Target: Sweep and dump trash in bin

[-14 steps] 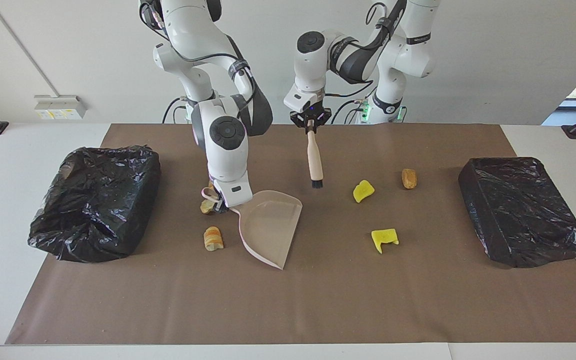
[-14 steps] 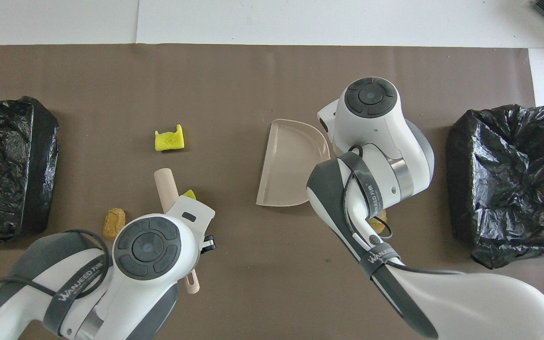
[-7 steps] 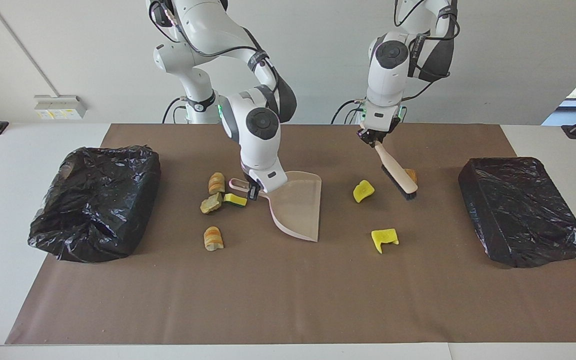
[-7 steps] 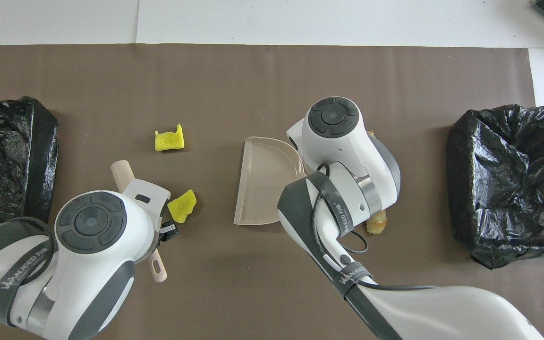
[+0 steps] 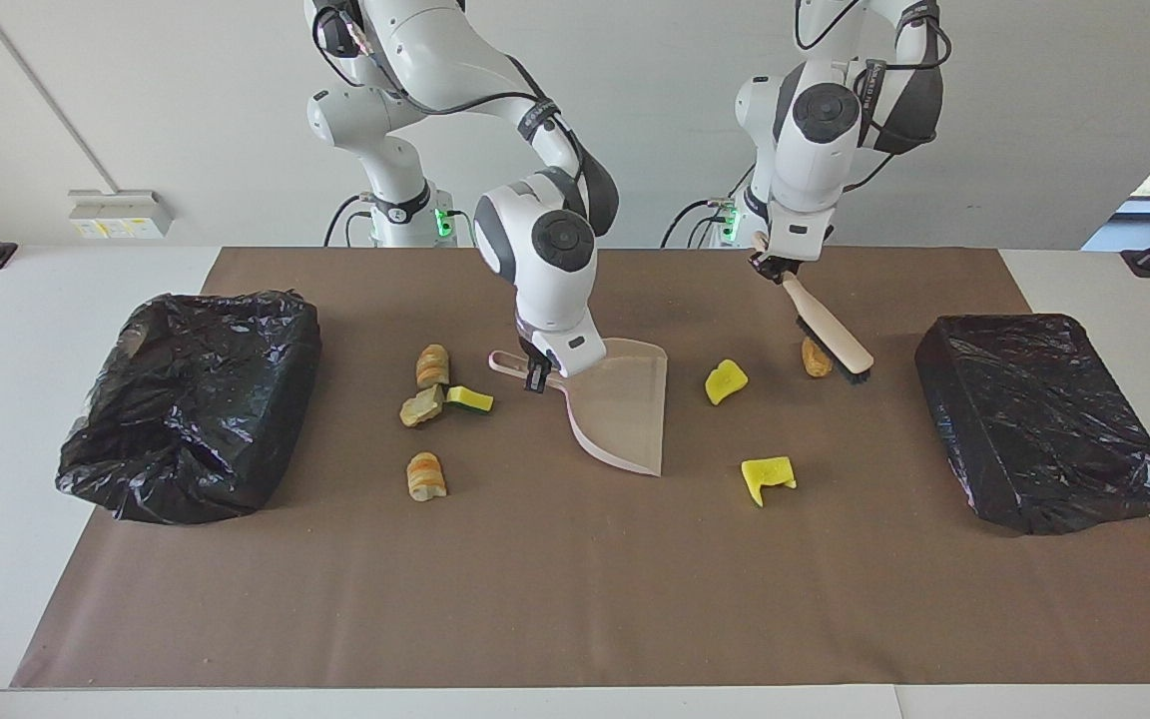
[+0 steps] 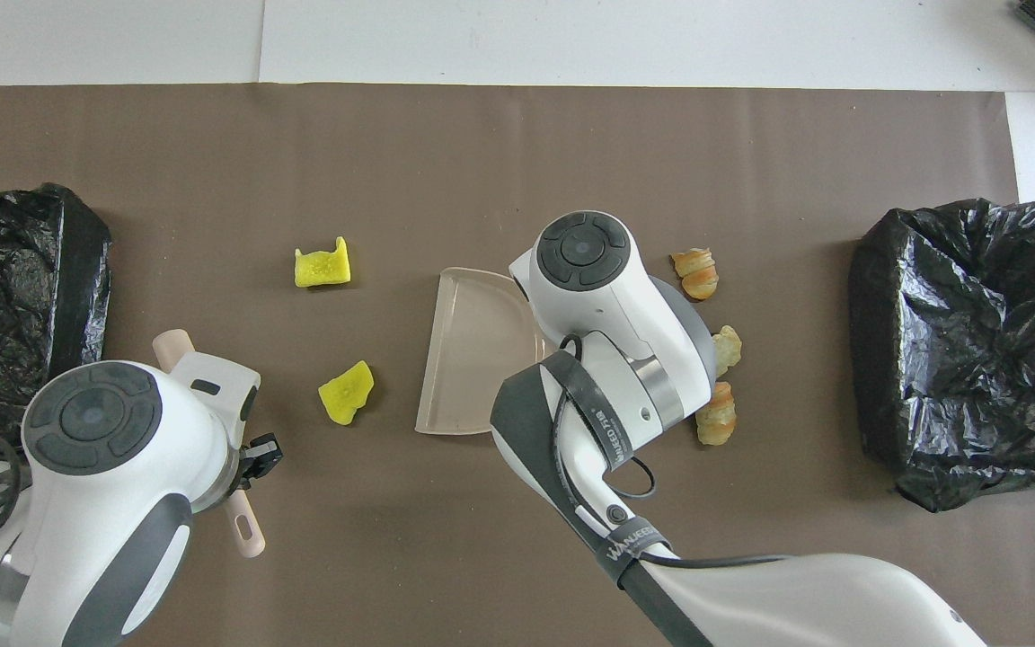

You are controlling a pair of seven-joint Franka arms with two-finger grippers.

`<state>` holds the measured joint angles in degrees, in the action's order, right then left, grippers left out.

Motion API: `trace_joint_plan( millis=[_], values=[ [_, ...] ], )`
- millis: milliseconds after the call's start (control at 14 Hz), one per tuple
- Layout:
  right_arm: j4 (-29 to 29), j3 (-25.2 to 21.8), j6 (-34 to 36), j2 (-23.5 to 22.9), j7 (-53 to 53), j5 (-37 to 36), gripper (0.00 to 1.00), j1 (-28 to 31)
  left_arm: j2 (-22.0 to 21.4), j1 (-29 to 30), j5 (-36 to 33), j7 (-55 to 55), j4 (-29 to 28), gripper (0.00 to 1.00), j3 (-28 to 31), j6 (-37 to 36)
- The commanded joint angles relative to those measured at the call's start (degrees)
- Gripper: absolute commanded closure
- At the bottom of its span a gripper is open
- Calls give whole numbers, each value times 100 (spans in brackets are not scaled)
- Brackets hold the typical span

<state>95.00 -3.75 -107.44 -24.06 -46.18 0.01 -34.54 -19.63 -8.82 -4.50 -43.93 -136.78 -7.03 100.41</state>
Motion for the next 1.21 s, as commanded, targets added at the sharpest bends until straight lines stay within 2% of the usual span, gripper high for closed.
trace_joint_plan(
  millis=[0, 143, 357, 429, 571, 714, 929, 1143],
  values=[
    [62, 6, -119, -64, 101, 26, 100, -79, -200, 214, -68, 26, -558, 100, -79, 355],
    [62, 6, -110, -64, 118, 26, 100, -79, -51, 145, -68, -123, -831, 100, -87, 593],
    [62, 6, -67, -64, 118, 8, 100, -79, 292, -39, 107, -607, -762, 100, -105, 1085],
    [54, 6, -66, -64, 127, 8, 100, -79, 458, -180, 386, -617, -719, 100, -105, 1208],
    [53, 6, -31, -64, 144, -1, 100, -79, 993, -277, 835, -748, -316, 100, -123, 1568],
    [53, 6, -5, -55, 144, -10, 100, -79, 1346, -506, 951, -766, -34, 100, -131, 1735],
    [45, -3, 56, -55, 144, -27, 100, -79, 1611, -796, 1240, -626, 143, 100, -140, 2254],
    [36, -3, 74, -55, 188, -54, 100, -79, 1681, -1217, 1758, -240, 257, 100, -149, 2404]
  ],
)
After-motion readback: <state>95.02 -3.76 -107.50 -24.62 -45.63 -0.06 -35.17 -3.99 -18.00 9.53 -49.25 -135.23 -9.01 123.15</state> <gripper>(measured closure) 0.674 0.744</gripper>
